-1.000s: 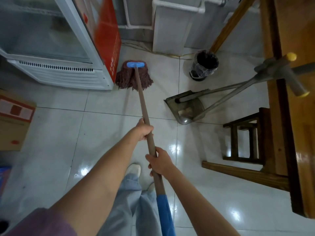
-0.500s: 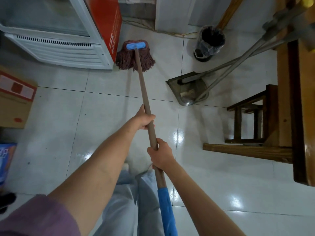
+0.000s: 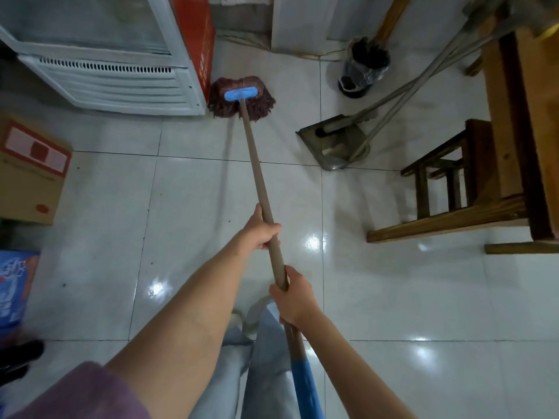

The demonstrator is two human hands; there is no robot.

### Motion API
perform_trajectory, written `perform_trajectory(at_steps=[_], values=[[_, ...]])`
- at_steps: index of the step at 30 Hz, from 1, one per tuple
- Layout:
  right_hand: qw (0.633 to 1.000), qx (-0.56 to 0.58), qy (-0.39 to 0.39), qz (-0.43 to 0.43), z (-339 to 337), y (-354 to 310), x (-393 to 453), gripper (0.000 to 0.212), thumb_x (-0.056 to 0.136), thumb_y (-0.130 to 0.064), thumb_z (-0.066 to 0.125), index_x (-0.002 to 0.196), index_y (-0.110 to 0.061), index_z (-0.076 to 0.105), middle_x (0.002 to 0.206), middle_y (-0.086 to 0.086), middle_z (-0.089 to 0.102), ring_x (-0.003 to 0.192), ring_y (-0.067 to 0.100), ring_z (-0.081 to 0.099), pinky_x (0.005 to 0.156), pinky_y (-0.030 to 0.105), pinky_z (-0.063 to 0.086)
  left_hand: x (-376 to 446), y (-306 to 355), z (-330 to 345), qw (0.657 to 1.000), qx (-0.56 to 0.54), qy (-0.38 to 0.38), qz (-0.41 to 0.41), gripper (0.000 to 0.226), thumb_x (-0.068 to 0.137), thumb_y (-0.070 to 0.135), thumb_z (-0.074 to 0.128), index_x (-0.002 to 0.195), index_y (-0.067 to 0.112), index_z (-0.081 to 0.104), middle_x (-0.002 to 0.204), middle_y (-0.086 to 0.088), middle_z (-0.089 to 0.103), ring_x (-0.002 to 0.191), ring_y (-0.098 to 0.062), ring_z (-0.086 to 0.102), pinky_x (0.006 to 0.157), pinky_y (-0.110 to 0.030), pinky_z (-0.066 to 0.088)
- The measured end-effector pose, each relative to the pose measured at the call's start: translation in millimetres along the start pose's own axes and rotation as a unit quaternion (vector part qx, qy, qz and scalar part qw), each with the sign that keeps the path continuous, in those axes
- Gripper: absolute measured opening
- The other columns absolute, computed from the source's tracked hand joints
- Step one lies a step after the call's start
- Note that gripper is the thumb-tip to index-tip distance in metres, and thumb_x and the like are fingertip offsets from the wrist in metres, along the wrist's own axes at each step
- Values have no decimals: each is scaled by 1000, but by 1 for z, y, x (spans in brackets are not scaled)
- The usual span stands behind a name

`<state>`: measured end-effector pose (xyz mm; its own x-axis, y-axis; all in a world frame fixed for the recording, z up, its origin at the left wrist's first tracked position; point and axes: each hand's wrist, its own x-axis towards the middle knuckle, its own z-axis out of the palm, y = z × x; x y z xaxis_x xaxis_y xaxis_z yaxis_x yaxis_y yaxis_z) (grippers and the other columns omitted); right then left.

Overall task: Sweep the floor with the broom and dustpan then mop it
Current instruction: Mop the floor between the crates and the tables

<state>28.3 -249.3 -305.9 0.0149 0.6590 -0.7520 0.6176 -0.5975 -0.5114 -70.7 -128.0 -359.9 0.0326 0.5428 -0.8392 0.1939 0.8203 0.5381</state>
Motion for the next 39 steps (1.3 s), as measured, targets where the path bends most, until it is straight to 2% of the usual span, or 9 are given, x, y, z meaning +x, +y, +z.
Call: perform_trajectory(at_steps=[7, 12, 20, 22, 25, 27, 30, 33, 39], values=[[1000, 18, 4, 8, 68, 4, -50, 9, 86, -19, 53, 93, -14, 48, 68, -2, 48, 73, 31, 61, 74, 47, 56, -39, -62, -34, 1000, 12, -6, 0, 41, 89, 6, 54, 121, 25, 34, 93, -10, 55, 58, -21, 61, 59, -33, 57], [995, 93, -28, 38, 98, 12, -90, 14, 90, -13, 48, 104, -11, 47, 78, 7, 48, 50, 17, 51, 45, 29, 54, -66, -102, -46, 999, 28, -11, -11, 61, 87, 8, 56, 137, 29, 28, 102, -11, 58, 63, -22, 65, 64, -36, 58], [992, 102, -44, 61, 151, 52, -150, 23, 91, -14, 49, 113, -10, 49, 83, 9, 50, 42, 15, 51, 37, 23, 47, -118, -185, -45, 999, 29, -8, -22, 52, 88, 8, 55, 132, 24, 32, 86, -9, 58, 59, -20, 62, 60, -32, 56], [992, 99, -43, 61, 165, 70, -166, 24, 90, -13, 49, 114, -10, 50, 81, 8, 49, 45, 16, 50, 39, 24, 47, -131, -209, -41, 999, 22, -4, -26, 55, 88, 6, 53, 135, 23, 30, 84, -9, 56, 58, -20, 61, 56, -31, 54], [996, 74, -31, 48, 185, 97, -188, 16, 85, -13, 51, 102, -13, 50, 75, 5, 49, 60, 22, 50, 63, 44, 58, -147, -246, -32, 999, 26, -3, -25, 67, 88, 8, 53, 143, 28, 21, 87, -8, 58, 62, -21, 63, 59, -32, 55], [996, 64, -27, 50, 196, 109, -204, 20, 84, -13, 52, 103, -11, 50, 74, 6, 49, 64, 24, 50, 70, 49, 56, -158, -265, -30, 999, 26, -7, -22, 67, 87, 9, 53, 142, 29, 21, 90, -8, 58, 63, -22, 64, 62, -34, 56], [996, 68, -25, 56, 212, 118, -228, 28, 84, -12, 53, 111, -8, 51, 73, 7, 49, 61, 23, 48, 69, 46, 55, -181, -285, -33, 999, 15, -16, -27, 58, 87, 8, 52, 135, 25, 27, 92, -9, 56, 61, -22, 63, 61, -35, 57], [994, 84, -35, 54, 233, 118, -249, 21, 83, -12, 53, 104, -12, 48, 72, 6, 48, 59, 22, 47, 67, 48, 55, -199, -304, -46, 999, 22, -21, -35, 60, 86, 9, 54, 136, 25, 25, 97, -10, 57, 67, -23, 64, 57, -32, 55], [992, 104, -47, 53, 292, 92, -286, 17, 85, -12, 51, 101, -12, 45, 72, 5, 49, 50, 17, 48, 65, 42, 54, -229, -342, -98, 999, 34, -11, -25, 56, 85, 10, 56, 133, 21, 29, 95, -8, 60, 75, -24, 64, 70, -37, 57]])
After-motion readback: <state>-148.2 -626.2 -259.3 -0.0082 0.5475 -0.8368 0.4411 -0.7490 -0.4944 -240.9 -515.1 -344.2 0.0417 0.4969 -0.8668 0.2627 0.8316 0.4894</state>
